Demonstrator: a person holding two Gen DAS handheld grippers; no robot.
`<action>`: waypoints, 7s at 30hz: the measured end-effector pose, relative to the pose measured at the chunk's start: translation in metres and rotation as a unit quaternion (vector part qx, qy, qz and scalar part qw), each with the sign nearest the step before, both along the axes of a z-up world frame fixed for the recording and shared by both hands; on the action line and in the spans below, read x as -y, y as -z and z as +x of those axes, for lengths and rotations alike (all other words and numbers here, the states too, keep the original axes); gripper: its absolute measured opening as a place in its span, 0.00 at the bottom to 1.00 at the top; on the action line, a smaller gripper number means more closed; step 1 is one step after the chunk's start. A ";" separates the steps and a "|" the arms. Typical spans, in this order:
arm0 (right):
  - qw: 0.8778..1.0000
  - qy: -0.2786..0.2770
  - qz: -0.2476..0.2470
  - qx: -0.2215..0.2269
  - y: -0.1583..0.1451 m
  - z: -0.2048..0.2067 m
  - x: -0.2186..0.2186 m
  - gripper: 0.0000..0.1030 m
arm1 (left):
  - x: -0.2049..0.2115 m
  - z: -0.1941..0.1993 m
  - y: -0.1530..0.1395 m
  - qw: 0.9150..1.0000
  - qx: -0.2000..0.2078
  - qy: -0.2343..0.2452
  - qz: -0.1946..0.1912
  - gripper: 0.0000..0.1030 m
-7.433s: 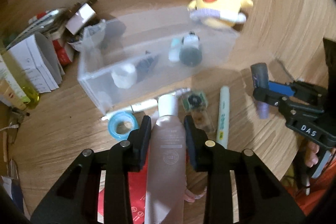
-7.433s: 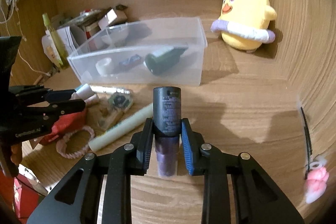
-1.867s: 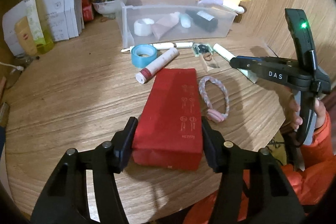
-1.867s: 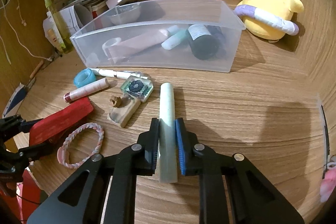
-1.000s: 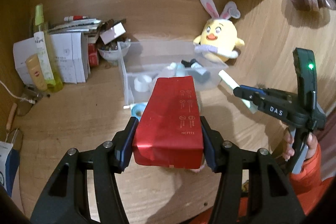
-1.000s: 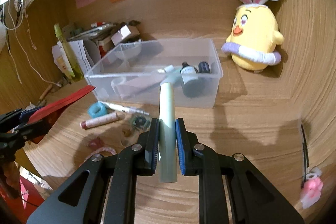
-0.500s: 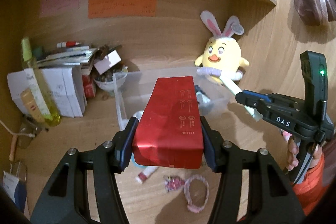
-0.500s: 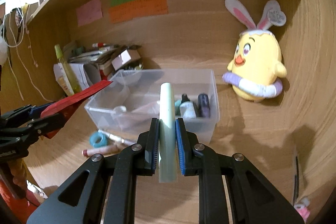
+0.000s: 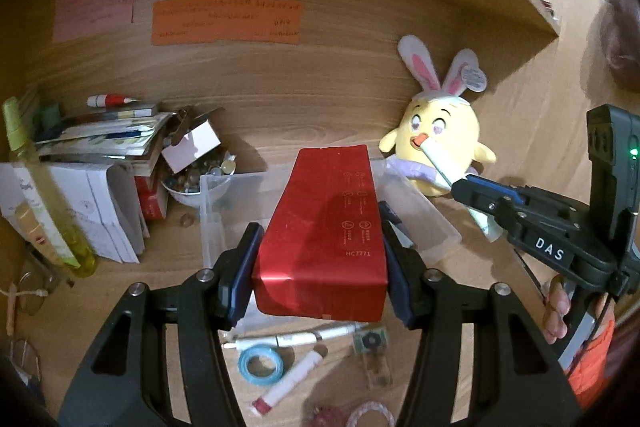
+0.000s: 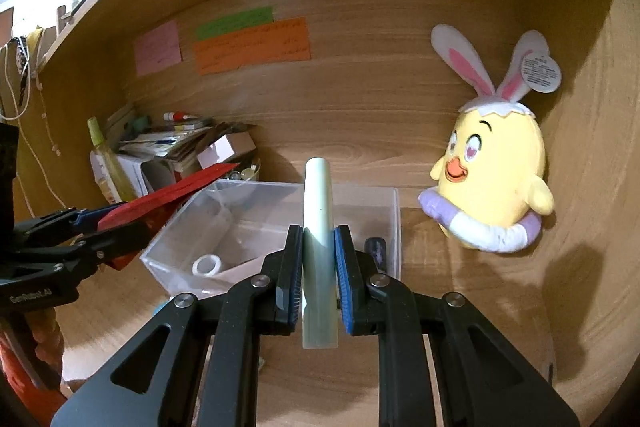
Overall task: Organize objects
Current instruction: 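Lower the red box into the clear box with the left gripper while the right lowers the marker, then open both grippers and withdraw them from the clear box, then grasp the red-capped white tube with the left gripper while the right grasps the small brown cylinder, then lower the red-capped tube into the clear box with the left gripper while the right lowers the brown cylinder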
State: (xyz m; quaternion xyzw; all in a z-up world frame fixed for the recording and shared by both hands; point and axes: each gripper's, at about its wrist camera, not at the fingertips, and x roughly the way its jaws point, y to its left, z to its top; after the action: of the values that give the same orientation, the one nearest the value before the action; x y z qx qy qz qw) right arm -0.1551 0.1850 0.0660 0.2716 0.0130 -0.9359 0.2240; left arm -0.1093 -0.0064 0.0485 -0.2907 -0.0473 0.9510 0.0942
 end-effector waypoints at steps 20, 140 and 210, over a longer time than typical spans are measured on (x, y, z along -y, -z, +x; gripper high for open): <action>0.997 -0.028 0.037 0.069 0.050 -0.058 0.046 0.14 | 0.004 -0.078 0.056 0.995 0.100 -0.015 0.016 0.54; 0.995 -0.071 0.054 0.055 0.051 0.050 0.038 0.12 | -0.002 0.053 0.058 0.996 0.075 0.038 -0.012 0.14; 0.991 -0.060 0.101 0.063 0.070 -0.056 0.071 0.20 | 0.020 -0.040 0.052 0.996 0.089 -0.028 -0.001 0.47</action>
State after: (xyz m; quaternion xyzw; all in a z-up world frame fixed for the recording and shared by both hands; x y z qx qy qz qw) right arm -0.2112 0.1140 -0.0044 0.3503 0.1095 -0.8955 0.2518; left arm -0.1496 -0.0260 -0.0032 -0.3723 -0.0630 0.9238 0.0625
